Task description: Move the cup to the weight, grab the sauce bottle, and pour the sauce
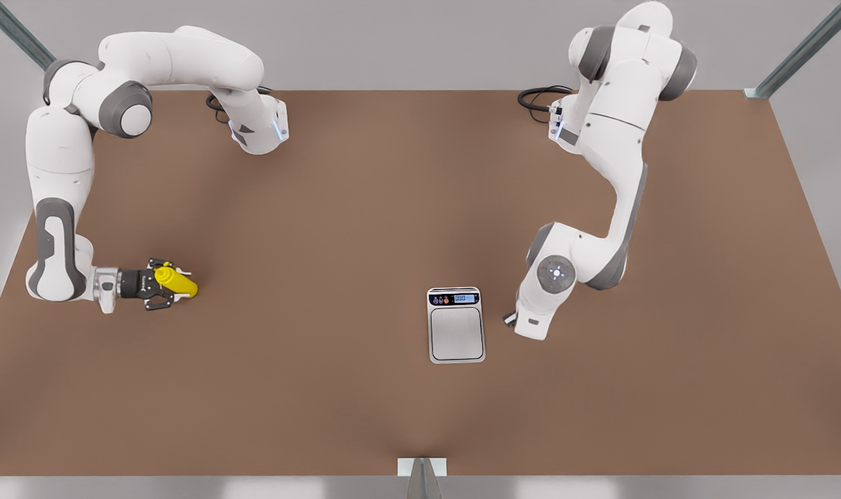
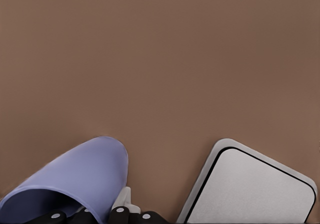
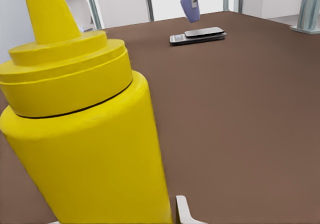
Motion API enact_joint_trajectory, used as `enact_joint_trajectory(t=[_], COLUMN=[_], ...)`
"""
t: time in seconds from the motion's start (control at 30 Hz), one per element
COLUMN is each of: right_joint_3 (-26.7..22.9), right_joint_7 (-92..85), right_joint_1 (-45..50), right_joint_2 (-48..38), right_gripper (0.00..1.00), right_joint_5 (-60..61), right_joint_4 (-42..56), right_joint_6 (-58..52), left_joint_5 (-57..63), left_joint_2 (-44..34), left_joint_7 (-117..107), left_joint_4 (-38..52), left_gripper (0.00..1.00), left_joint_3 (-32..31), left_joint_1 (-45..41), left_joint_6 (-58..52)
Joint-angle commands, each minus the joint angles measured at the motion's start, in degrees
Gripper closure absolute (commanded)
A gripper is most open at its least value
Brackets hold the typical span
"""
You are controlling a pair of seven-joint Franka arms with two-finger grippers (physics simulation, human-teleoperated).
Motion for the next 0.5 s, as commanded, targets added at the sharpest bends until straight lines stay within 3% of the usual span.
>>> enact_joint_trajectory(t=[0.0, 0.27, 0.4, 0.47], right_joint_3=[0.0, 0.0, 0.0, 0.0], right_joint_7=[0.0, 0.5, 2.5, 5.0], right_joint_1=[0.0, 0.0, 0.0, 0.1], right_joint_2=[0.0, -0.1, -0.6, -1.6], right_gripper=[0.38, 0.41, 0.41, 0.41], right_joint_5=[0.0, 0.0, 0.5, 1.2], right_joint_4=[0.0, 0.4, 1.2, 1.8], right_joint_6=[0.0, -0.3, -1.8, -2.6], left_joint_5=[-6.3, -7.1, -7.0, -7.0], left_joint_2=[1.0, 2.3, 9.4, 10.1], left_joint_7=[-1.6, -10.6, -17.3, -17.3], left_joint_4=[1.7, 5.0, 14.7, 15.4], left_gripper=[0.79, 0.79, 0.79, 0.79], left_joint_3=[0.0, -0.4, -0.4, -0.4], left_joint_1=[-0.8, -6.3, -8.3, -8.4], left_joint_6=[-0.2, -0.3, -0.3, -0.3])
